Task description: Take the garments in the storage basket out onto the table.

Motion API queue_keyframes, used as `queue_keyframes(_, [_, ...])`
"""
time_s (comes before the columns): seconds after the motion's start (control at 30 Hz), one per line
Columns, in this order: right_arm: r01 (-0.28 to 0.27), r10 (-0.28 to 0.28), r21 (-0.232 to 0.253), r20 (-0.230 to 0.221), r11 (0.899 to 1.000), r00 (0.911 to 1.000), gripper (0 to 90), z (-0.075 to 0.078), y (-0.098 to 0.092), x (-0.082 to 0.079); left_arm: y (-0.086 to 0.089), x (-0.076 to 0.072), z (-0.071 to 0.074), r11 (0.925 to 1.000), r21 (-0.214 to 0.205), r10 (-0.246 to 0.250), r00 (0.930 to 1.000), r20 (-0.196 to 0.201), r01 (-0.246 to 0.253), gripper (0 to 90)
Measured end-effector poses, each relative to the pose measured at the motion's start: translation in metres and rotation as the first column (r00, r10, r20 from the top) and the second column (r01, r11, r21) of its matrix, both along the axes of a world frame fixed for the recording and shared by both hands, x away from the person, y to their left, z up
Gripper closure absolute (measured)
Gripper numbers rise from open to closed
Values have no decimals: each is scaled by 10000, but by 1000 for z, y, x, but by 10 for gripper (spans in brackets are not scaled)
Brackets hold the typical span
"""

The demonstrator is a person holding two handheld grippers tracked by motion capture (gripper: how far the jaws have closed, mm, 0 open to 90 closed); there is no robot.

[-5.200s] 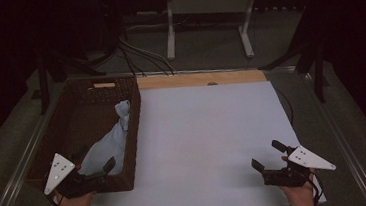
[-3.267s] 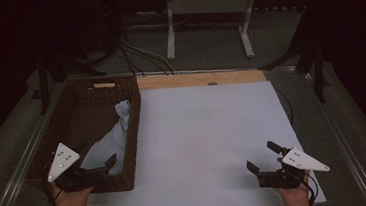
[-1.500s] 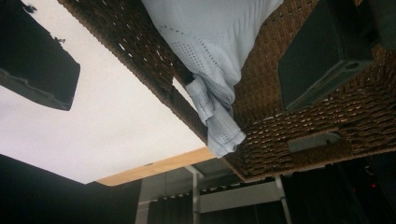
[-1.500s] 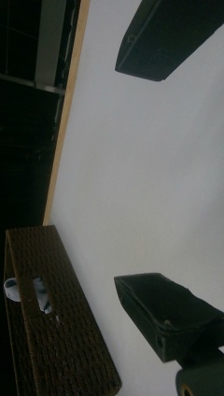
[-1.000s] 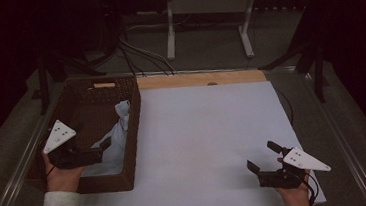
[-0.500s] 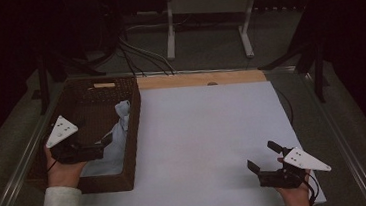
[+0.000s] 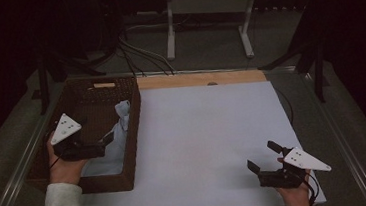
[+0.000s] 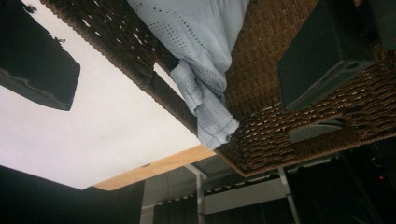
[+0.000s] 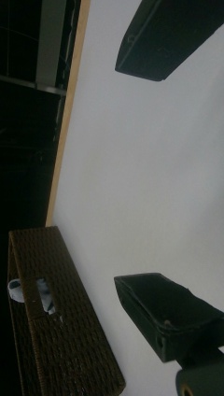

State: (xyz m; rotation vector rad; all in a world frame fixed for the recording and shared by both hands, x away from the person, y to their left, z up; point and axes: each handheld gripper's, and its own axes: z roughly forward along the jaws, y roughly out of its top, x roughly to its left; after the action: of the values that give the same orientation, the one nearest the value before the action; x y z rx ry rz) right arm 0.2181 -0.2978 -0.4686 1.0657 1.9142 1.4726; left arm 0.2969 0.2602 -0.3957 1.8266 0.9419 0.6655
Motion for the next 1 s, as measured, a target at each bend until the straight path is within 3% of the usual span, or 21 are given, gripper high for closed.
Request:
queue_keyframes(0.2, [-9,9,2,1,10000,10000,14,0,0,0,-1,4,-2,10000,-42,-32,9997,-237,31,3])
queue_keyframes(0.37, [-2,2,11,-4,10000,10000,14,0,0,0,-2,11,-5,10000,-35,-2,9969,-787,0,3])
queue_keyframes(0.5, [-21,21,11,-9,10000,10000,14,0,0,0,-3,15,-7,10000,-12,5,9954,-955,-6,3])
queue_keyframes(0.8, [-34,34,20,-34,10000,10000,15,-1,0,1,-4,21,-9,10000,-18,20,9946,-1040,-22,3])
queue_keyframes(1.0, [-42,42,12,-34,10000,10000,14,-1,0,1,-1,24,-10,9996,-294,-65,9965,-829,41,3])
